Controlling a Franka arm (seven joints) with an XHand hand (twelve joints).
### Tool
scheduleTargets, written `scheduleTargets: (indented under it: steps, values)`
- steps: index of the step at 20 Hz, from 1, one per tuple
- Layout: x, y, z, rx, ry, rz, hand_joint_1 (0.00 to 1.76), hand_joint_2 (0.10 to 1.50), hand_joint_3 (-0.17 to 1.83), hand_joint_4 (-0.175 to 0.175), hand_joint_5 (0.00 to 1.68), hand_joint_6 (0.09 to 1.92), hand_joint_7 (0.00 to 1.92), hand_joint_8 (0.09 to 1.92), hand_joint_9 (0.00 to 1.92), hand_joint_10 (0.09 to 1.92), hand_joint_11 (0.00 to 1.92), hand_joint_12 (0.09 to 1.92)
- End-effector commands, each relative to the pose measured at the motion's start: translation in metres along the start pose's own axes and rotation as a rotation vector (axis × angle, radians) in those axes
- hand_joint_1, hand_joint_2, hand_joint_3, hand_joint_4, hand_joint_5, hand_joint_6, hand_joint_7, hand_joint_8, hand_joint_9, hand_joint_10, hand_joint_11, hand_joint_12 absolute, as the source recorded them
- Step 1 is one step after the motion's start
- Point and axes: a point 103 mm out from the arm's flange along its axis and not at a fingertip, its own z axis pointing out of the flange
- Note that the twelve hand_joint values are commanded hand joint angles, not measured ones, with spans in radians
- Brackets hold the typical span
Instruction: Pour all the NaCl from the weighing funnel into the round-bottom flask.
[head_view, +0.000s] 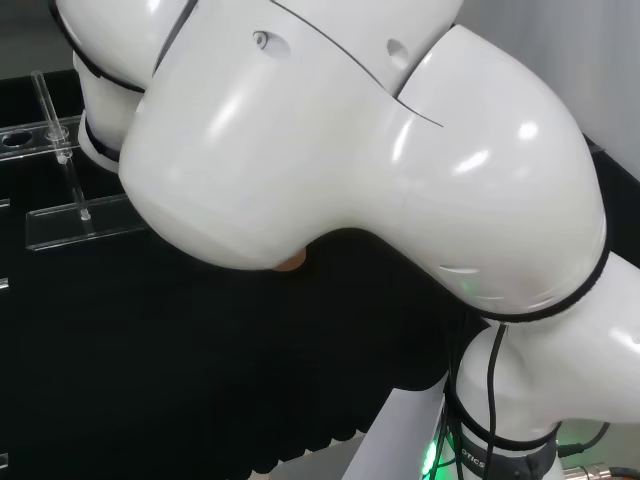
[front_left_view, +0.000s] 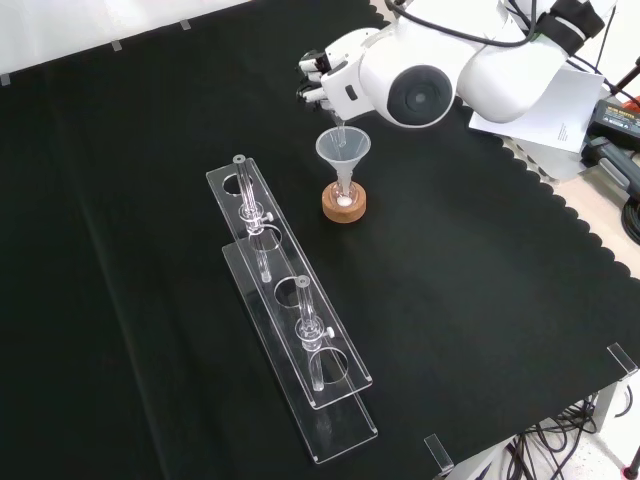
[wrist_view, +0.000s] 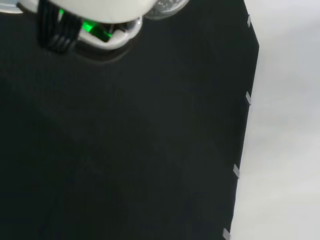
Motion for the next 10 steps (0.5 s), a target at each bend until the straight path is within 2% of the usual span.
scheduleTargets:
  steps: [1, 7, 10]
  values:
    - [-0.005, 0.000, 0.008, 0.002, 0.066, 0.005, 1.16, 0.64, 0.56, 0.175, 1.58, 0.09, 0.77, 0.65, 1.21, 0.10, 1.09, 0.85]
    - [-0.015, 0.001, 0.015, 0.011, 0.189, 0.021, 1.16, 0.64, 0.56, 0.175, 1.58, 0.09, 0.76, 0.65, 1.21, 0.10, 1.08, 0.85]
    - [-0.022, 0.002, 0.022, 0.029, 0.314, 0.032, 1.16, 0.64, 0.56, 0.175, 1.58, 0.09, 0.76, 0.65, 1.21, 0.10, 1.08, 0.85]
